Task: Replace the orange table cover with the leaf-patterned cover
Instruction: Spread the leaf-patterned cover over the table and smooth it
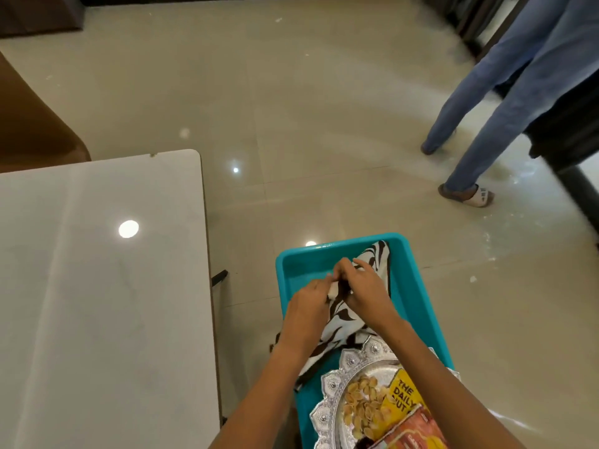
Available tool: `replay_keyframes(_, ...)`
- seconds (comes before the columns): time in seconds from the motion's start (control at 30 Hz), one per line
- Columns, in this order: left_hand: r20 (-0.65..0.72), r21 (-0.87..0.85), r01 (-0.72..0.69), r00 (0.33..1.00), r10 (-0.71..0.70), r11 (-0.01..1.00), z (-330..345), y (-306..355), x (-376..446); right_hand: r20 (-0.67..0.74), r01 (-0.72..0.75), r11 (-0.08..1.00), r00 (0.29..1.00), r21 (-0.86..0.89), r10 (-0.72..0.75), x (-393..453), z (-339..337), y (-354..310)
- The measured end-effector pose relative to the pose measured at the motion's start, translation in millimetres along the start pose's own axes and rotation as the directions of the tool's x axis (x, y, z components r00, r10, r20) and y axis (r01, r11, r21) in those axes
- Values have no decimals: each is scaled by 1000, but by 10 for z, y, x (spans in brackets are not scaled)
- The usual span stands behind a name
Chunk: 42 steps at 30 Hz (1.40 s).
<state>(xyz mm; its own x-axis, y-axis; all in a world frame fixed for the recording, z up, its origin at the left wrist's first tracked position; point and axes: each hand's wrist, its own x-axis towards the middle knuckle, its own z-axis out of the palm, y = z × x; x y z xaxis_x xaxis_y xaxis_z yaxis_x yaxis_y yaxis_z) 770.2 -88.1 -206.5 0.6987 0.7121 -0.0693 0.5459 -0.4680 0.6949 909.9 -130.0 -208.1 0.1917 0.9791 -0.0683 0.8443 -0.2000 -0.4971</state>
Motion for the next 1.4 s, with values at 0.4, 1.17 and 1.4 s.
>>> replay_keyframes(0.4, -328, -157, -131, 942, 73, 979, -1090, 758, -384, 74, -24, 997, 997, -73, 29, 194, -930, -216)
replay_keyframes(1.17, -686, 57, 838, 428, -589, 542, -2471, -1809, -4782, 264, 501, 830, 859, -247, -439, -1358, 2134, -4602)
replay_keyframes(1.4, -402, 216, 625, 757, -515, 750, -2357, -2165, -4760, 190, 438, 873, 895, -213, -403, -1444, 2292, -4662)
